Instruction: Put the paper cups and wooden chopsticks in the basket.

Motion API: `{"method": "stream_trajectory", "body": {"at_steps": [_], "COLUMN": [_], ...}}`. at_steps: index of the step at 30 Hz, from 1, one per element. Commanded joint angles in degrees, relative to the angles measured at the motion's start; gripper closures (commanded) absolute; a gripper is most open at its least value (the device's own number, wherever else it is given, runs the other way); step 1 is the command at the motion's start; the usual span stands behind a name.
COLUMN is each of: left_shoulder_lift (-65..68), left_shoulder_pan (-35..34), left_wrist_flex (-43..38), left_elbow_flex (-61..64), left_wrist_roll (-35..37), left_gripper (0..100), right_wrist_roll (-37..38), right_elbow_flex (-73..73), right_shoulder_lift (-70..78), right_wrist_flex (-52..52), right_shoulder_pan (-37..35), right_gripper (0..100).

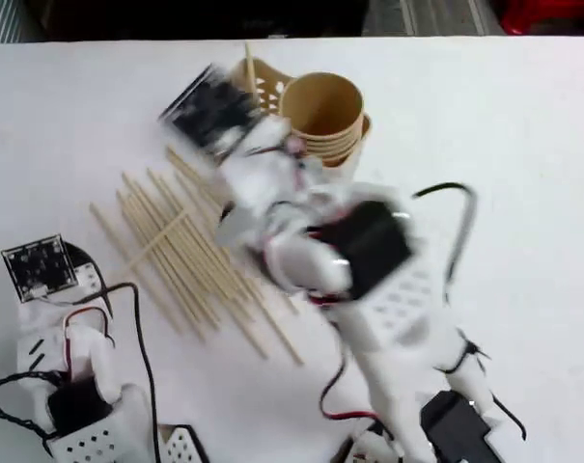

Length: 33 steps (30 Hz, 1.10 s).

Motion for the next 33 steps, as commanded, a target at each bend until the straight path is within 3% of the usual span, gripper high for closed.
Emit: {"method": "stream_trajectory", "body": {"at_steps": [1,7,17,33], "left_shoulder_lift": [-0.9,-0.8,-0.8,-0.8], "left_shoulder_pan": [-1.9,-2.5,-2.6,-2.3], "left_wrist_flex": [-1.5,-1.7,-1.7,-1.3], "left_elbow_flex": [-0.1,-0.1,-0.1,0.0], "left_wrist_roll": [0.6,0.8,0.8,0.6], "left_gripper": [92,92,92,92], "right_wrist_roll": [0.7,0.4,0.8,0.8], "right_elbow_flex": [8.9,22.1,45.1,21.2], "right_shoulder_lift": [-1.6,-1.4,1.0,34.4], "right_wrist_flex": [0.0,-8.8,-42.0,-42.3], "right_shoulder_pan": [-2.3,-2.2,-1.6,1.2], "right_gripper": [77.3,77.3,77.6,77.2]}}
